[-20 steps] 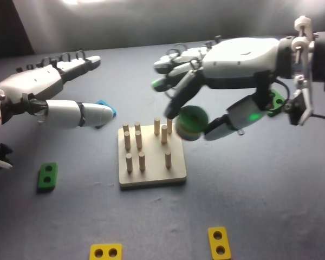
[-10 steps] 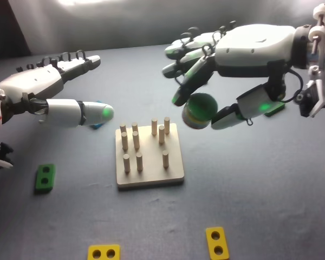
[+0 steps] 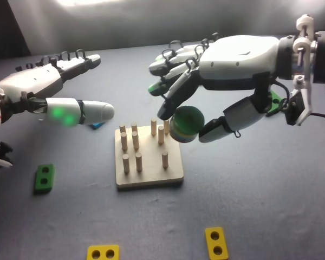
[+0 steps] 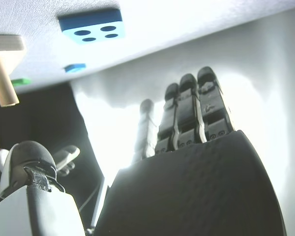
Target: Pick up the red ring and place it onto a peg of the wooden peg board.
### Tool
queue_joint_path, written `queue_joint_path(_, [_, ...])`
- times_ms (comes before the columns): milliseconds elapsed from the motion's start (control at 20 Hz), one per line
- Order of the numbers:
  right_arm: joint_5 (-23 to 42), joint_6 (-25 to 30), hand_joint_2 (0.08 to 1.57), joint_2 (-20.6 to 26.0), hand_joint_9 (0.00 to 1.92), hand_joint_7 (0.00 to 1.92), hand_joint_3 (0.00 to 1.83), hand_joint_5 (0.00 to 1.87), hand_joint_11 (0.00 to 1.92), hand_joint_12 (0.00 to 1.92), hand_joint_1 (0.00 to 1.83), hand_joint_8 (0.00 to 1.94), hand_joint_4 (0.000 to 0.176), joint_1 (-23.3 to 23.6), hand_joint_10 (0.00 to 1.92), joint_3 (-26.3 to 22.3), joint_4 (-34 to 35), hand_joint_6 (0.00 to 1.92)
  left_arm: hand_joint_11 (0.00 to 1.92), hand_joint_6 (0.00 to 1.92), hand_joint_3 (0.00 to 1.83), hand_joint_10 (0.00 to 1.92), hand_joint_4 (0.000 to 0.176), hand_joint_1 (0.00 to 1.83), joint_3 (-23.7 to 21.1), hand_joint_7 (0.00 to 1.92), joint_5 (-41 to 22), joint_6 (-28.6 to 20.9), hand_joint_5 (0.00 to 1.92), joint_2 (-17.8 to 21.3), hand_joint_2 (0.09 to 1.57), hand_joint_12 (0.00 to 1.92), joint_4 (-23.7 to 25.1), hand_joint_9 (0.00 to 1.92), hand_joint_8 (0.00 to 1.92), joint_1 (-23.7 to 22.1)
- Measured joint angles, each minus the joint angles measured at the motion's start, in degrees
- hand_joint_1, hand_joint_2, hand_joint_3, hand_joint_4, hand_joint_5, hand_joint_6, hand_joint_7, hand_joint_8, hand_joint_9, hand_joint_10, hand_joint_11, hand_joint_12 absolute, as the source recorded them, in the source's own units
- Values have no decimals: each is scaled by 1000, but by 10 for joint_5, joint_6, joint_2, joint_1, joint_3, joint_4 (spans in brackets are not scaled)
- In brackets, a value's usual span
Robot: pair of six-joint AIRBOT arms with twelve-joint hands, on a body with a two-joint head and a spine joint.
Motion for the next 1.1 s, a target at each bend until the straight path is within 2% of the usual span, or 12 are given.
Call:
queue_joint_path(50, [2, 0, 1144, -1, 111, 399, 0, 920, 0, 286, 1101, 5, 0, 0, 2, 0, 0, 1099, 0, 0, 0, 0, 167, 249, 1, 0, 0, 0, 0, 0, 908, 0, 0, 0, 0, 0])
queue_joint_path(100, [2, 0, 1141, -1, 104, 406, 0, 925, 0, 268, 1116, 5, 0, 0, 2, 0, -1, 1087, 0, 0, 0, 0, 170, 250, 1, 0, 0, 0, 0, 0, 908, 0, -1, 0, 0, 0])
queue_joint_path(200, [1, 0, 1118, -3, 112, 411, 0, 970, 0, 269, 1155, 3, 0, 0, 3, 0, -4, 1007, 0, 0, 0, 0, 149, 234, 1, 0, 0, 0, 0, 0, 914, 0, -2, 0, 0, 0])
queue_joint_path(250, [0, 0, 1107, -6, 118, 413, 0, 993, 0, 229, 1160, 2, 0, 0, 4, 0, -7, 972, 0, 0, 0, 0, 155, 236, 1, 0, 0, 0, 0, 0, 906, 0, 0, 0, 0, 0])
queue_joint_path(300, [0, 0, 1104, -10, 101, 404, 0, 997, 0, 91, 1161, 8, 0, 0, 17, 0, -12, 967, 0, 0, 0, 0, 151, 245, 1, 0, 0, 0, 0, 0, 913, 0, 0, 0, 0, 0])
queue_joint_path(350, [2, 1, 1095, -14, 118, 417, 0, 1015, 0, 99, 1165, 5, 0, 0, 15, 0, -18, 941, 0, 0, 0, 0, 159, 253, 1, 0, 0, 0, 0, 0, 912, 0, 0, 0, 0, -1])
queue_joint_path(400, [2, 2, 1095, -16, 136, 431, 1, 1012, 0, 185, 1164, 2, 0, 0, 9, 0, -23, 951, 0, 0, 0, 0, 166, 265, 1, 0, 0, 0, 0, 0, 910, 0, 0, 0, 0, -1])
queue_joint_path(500, [8, 6, 1090, -19, 150, 443, 0, 1026, 0, 325, 1165, 2, 0, 0, 6, -2, -26, 931, 0, 0, 0, 0, 168, 262, 2, 0, 0, 0, 0, 0, 911, 0, -1, 0, 0, -1])
queue_joint_path(550, [10, 7, 1088, -19, 160, 449, 0, 1030, 0, 402, 1162, 2, 0, 0, 6, -3, -27, 926, 0, 0, 0, 0, 166, 247, 2, 0, 0, 0, 0, 0, 908, 0, -2, 0, 0, -2])
queue_joint_path(600, [10, 7, 1086, -19, 164, 452, 0, 1033, 0, 417, 1167, 3, 0, 0, 6, -3, -28, 919, 0, 0, 0, 0, 154, 239, 2, 0, 0, 0, 0, 0, 914, 0, -2, 0, 0, -2])
queue_joint_path(750, [9, 8, 1094, -21, 149, 438, 1, 1015, 0, 169, 1162, 1, 0, 1, 4, -3, -32, 948, 0, 0, 0, 0, 171, 255, 2, 0, 0, 0, 0, 0, 916, 0, 2, 0, 0, -6])
queue_joint_path(1100, [9, 9, 1083, -27, 148, 453, 0, 1041, 0, 8, 1152, 2, 0, 1, 1, -3, -39, 912, 0, 0, 6, 0, 176, 249, 2, 0, 0, 0, 0, 0, 932, 0, 2, 0, 0, -9])
